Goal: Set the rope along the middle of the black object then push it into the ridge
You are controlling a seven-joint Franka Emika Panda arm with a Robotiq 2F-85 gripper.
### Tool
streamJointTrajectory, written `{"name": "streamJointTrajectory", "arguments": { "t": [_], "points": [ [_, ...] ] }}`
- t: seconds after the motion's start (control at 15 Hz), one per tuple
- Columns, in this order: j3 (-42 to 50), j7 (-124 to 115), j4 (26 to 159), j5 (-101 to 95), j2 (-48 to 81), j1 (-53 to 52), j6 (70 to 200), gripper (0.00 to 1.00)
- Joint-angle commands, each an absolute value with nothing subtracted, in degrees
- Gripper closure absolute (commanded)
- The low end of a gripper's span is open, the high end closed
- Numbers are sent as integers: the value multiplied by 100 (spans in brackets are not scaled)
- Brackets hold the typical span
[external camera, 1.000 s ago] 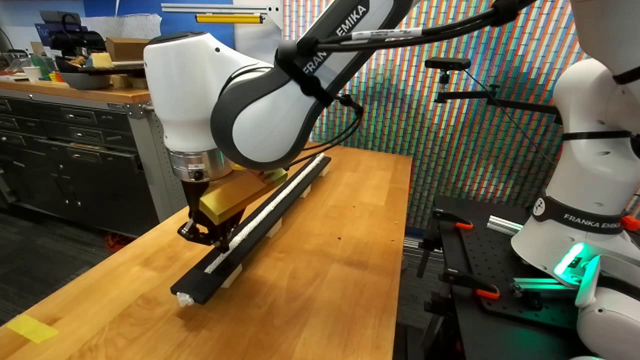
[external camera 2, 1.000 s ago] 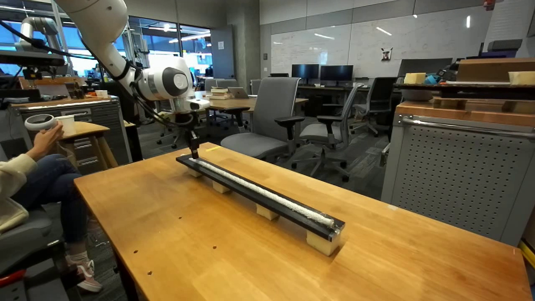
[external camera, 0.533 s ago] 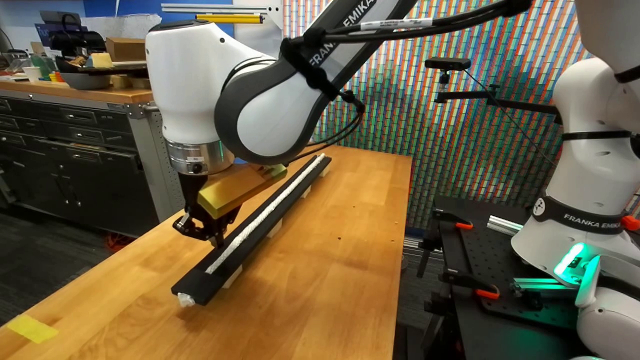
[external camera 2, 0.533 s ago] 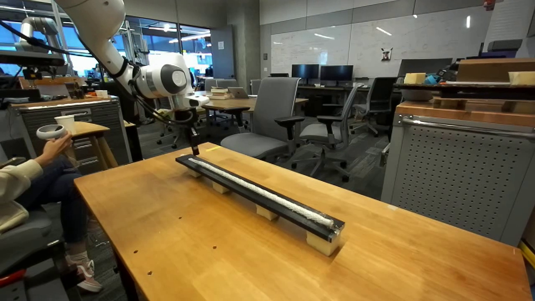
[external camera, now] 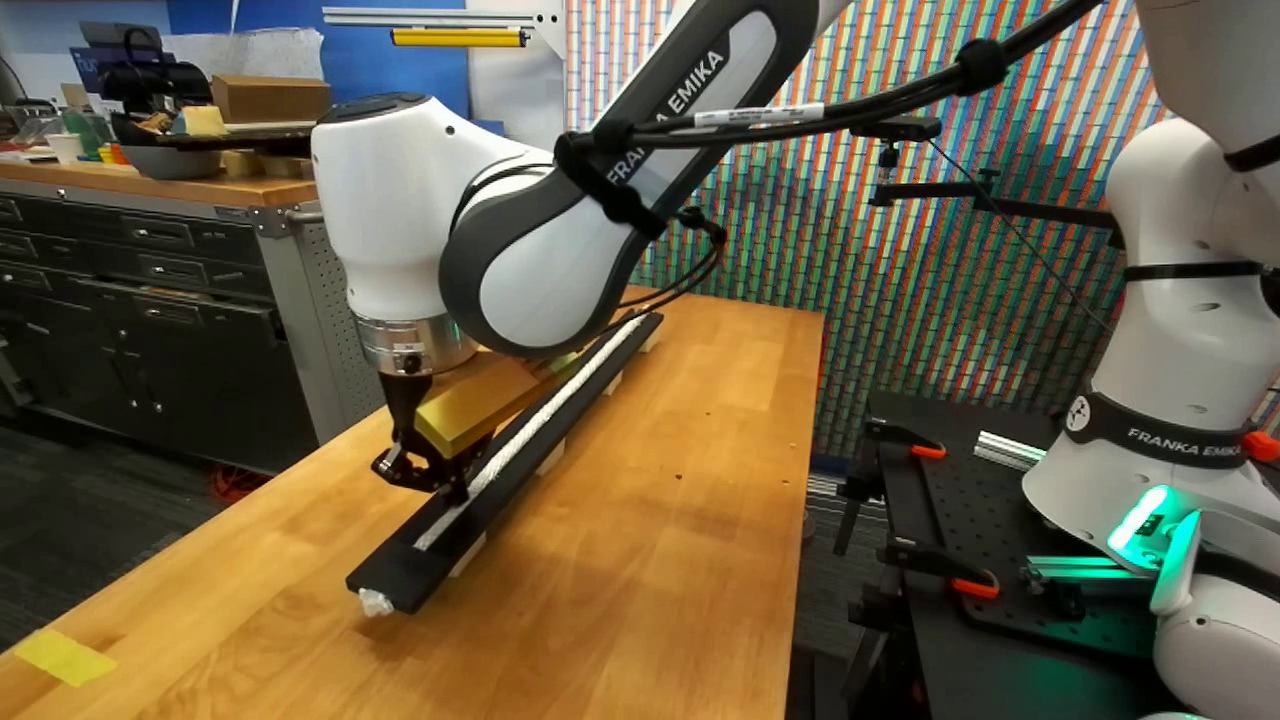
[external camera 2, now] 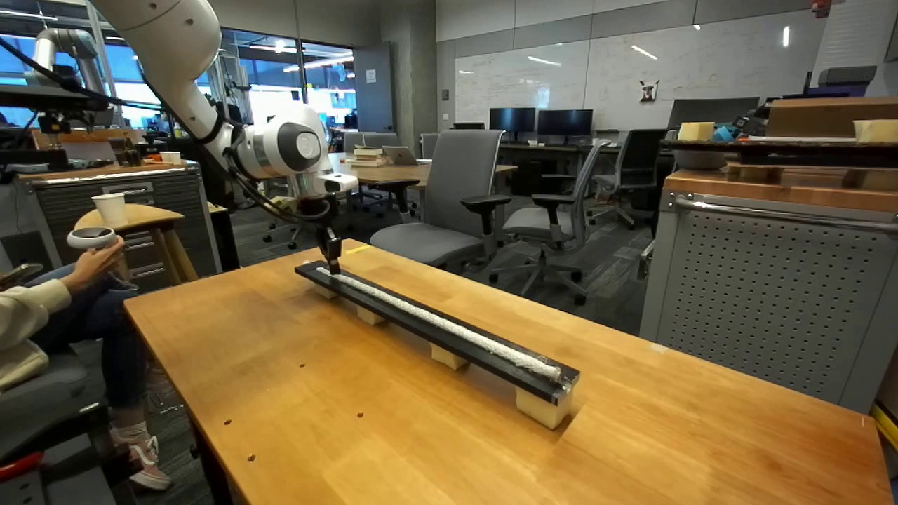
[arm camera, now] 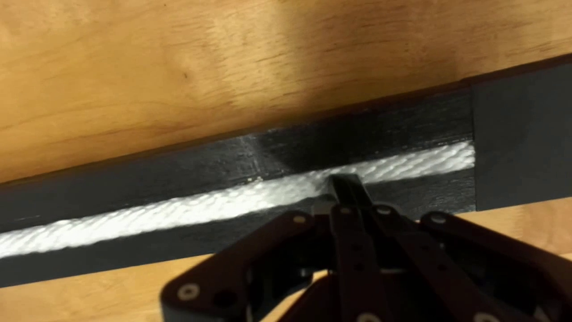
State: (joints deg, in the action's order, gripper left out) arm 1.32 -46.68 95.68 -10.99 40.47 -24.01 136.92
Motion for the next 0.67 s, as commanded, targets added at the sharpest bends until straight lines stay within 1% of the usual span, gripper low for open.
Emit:
{"name": "streamJointTrajectory", "arguments": {
  "t": [0.0, 0.4, 0.6],
  "points": [
    [173, -4700, 9461, -1093, 4192, -2402, 13600, 98],
    [181, -4793, 9699, -1094, 3888, -2432, 13646, 98],
    [138, -4824, 9921, -1059, 3612, -2430, 13685, 96]
  ]
}}
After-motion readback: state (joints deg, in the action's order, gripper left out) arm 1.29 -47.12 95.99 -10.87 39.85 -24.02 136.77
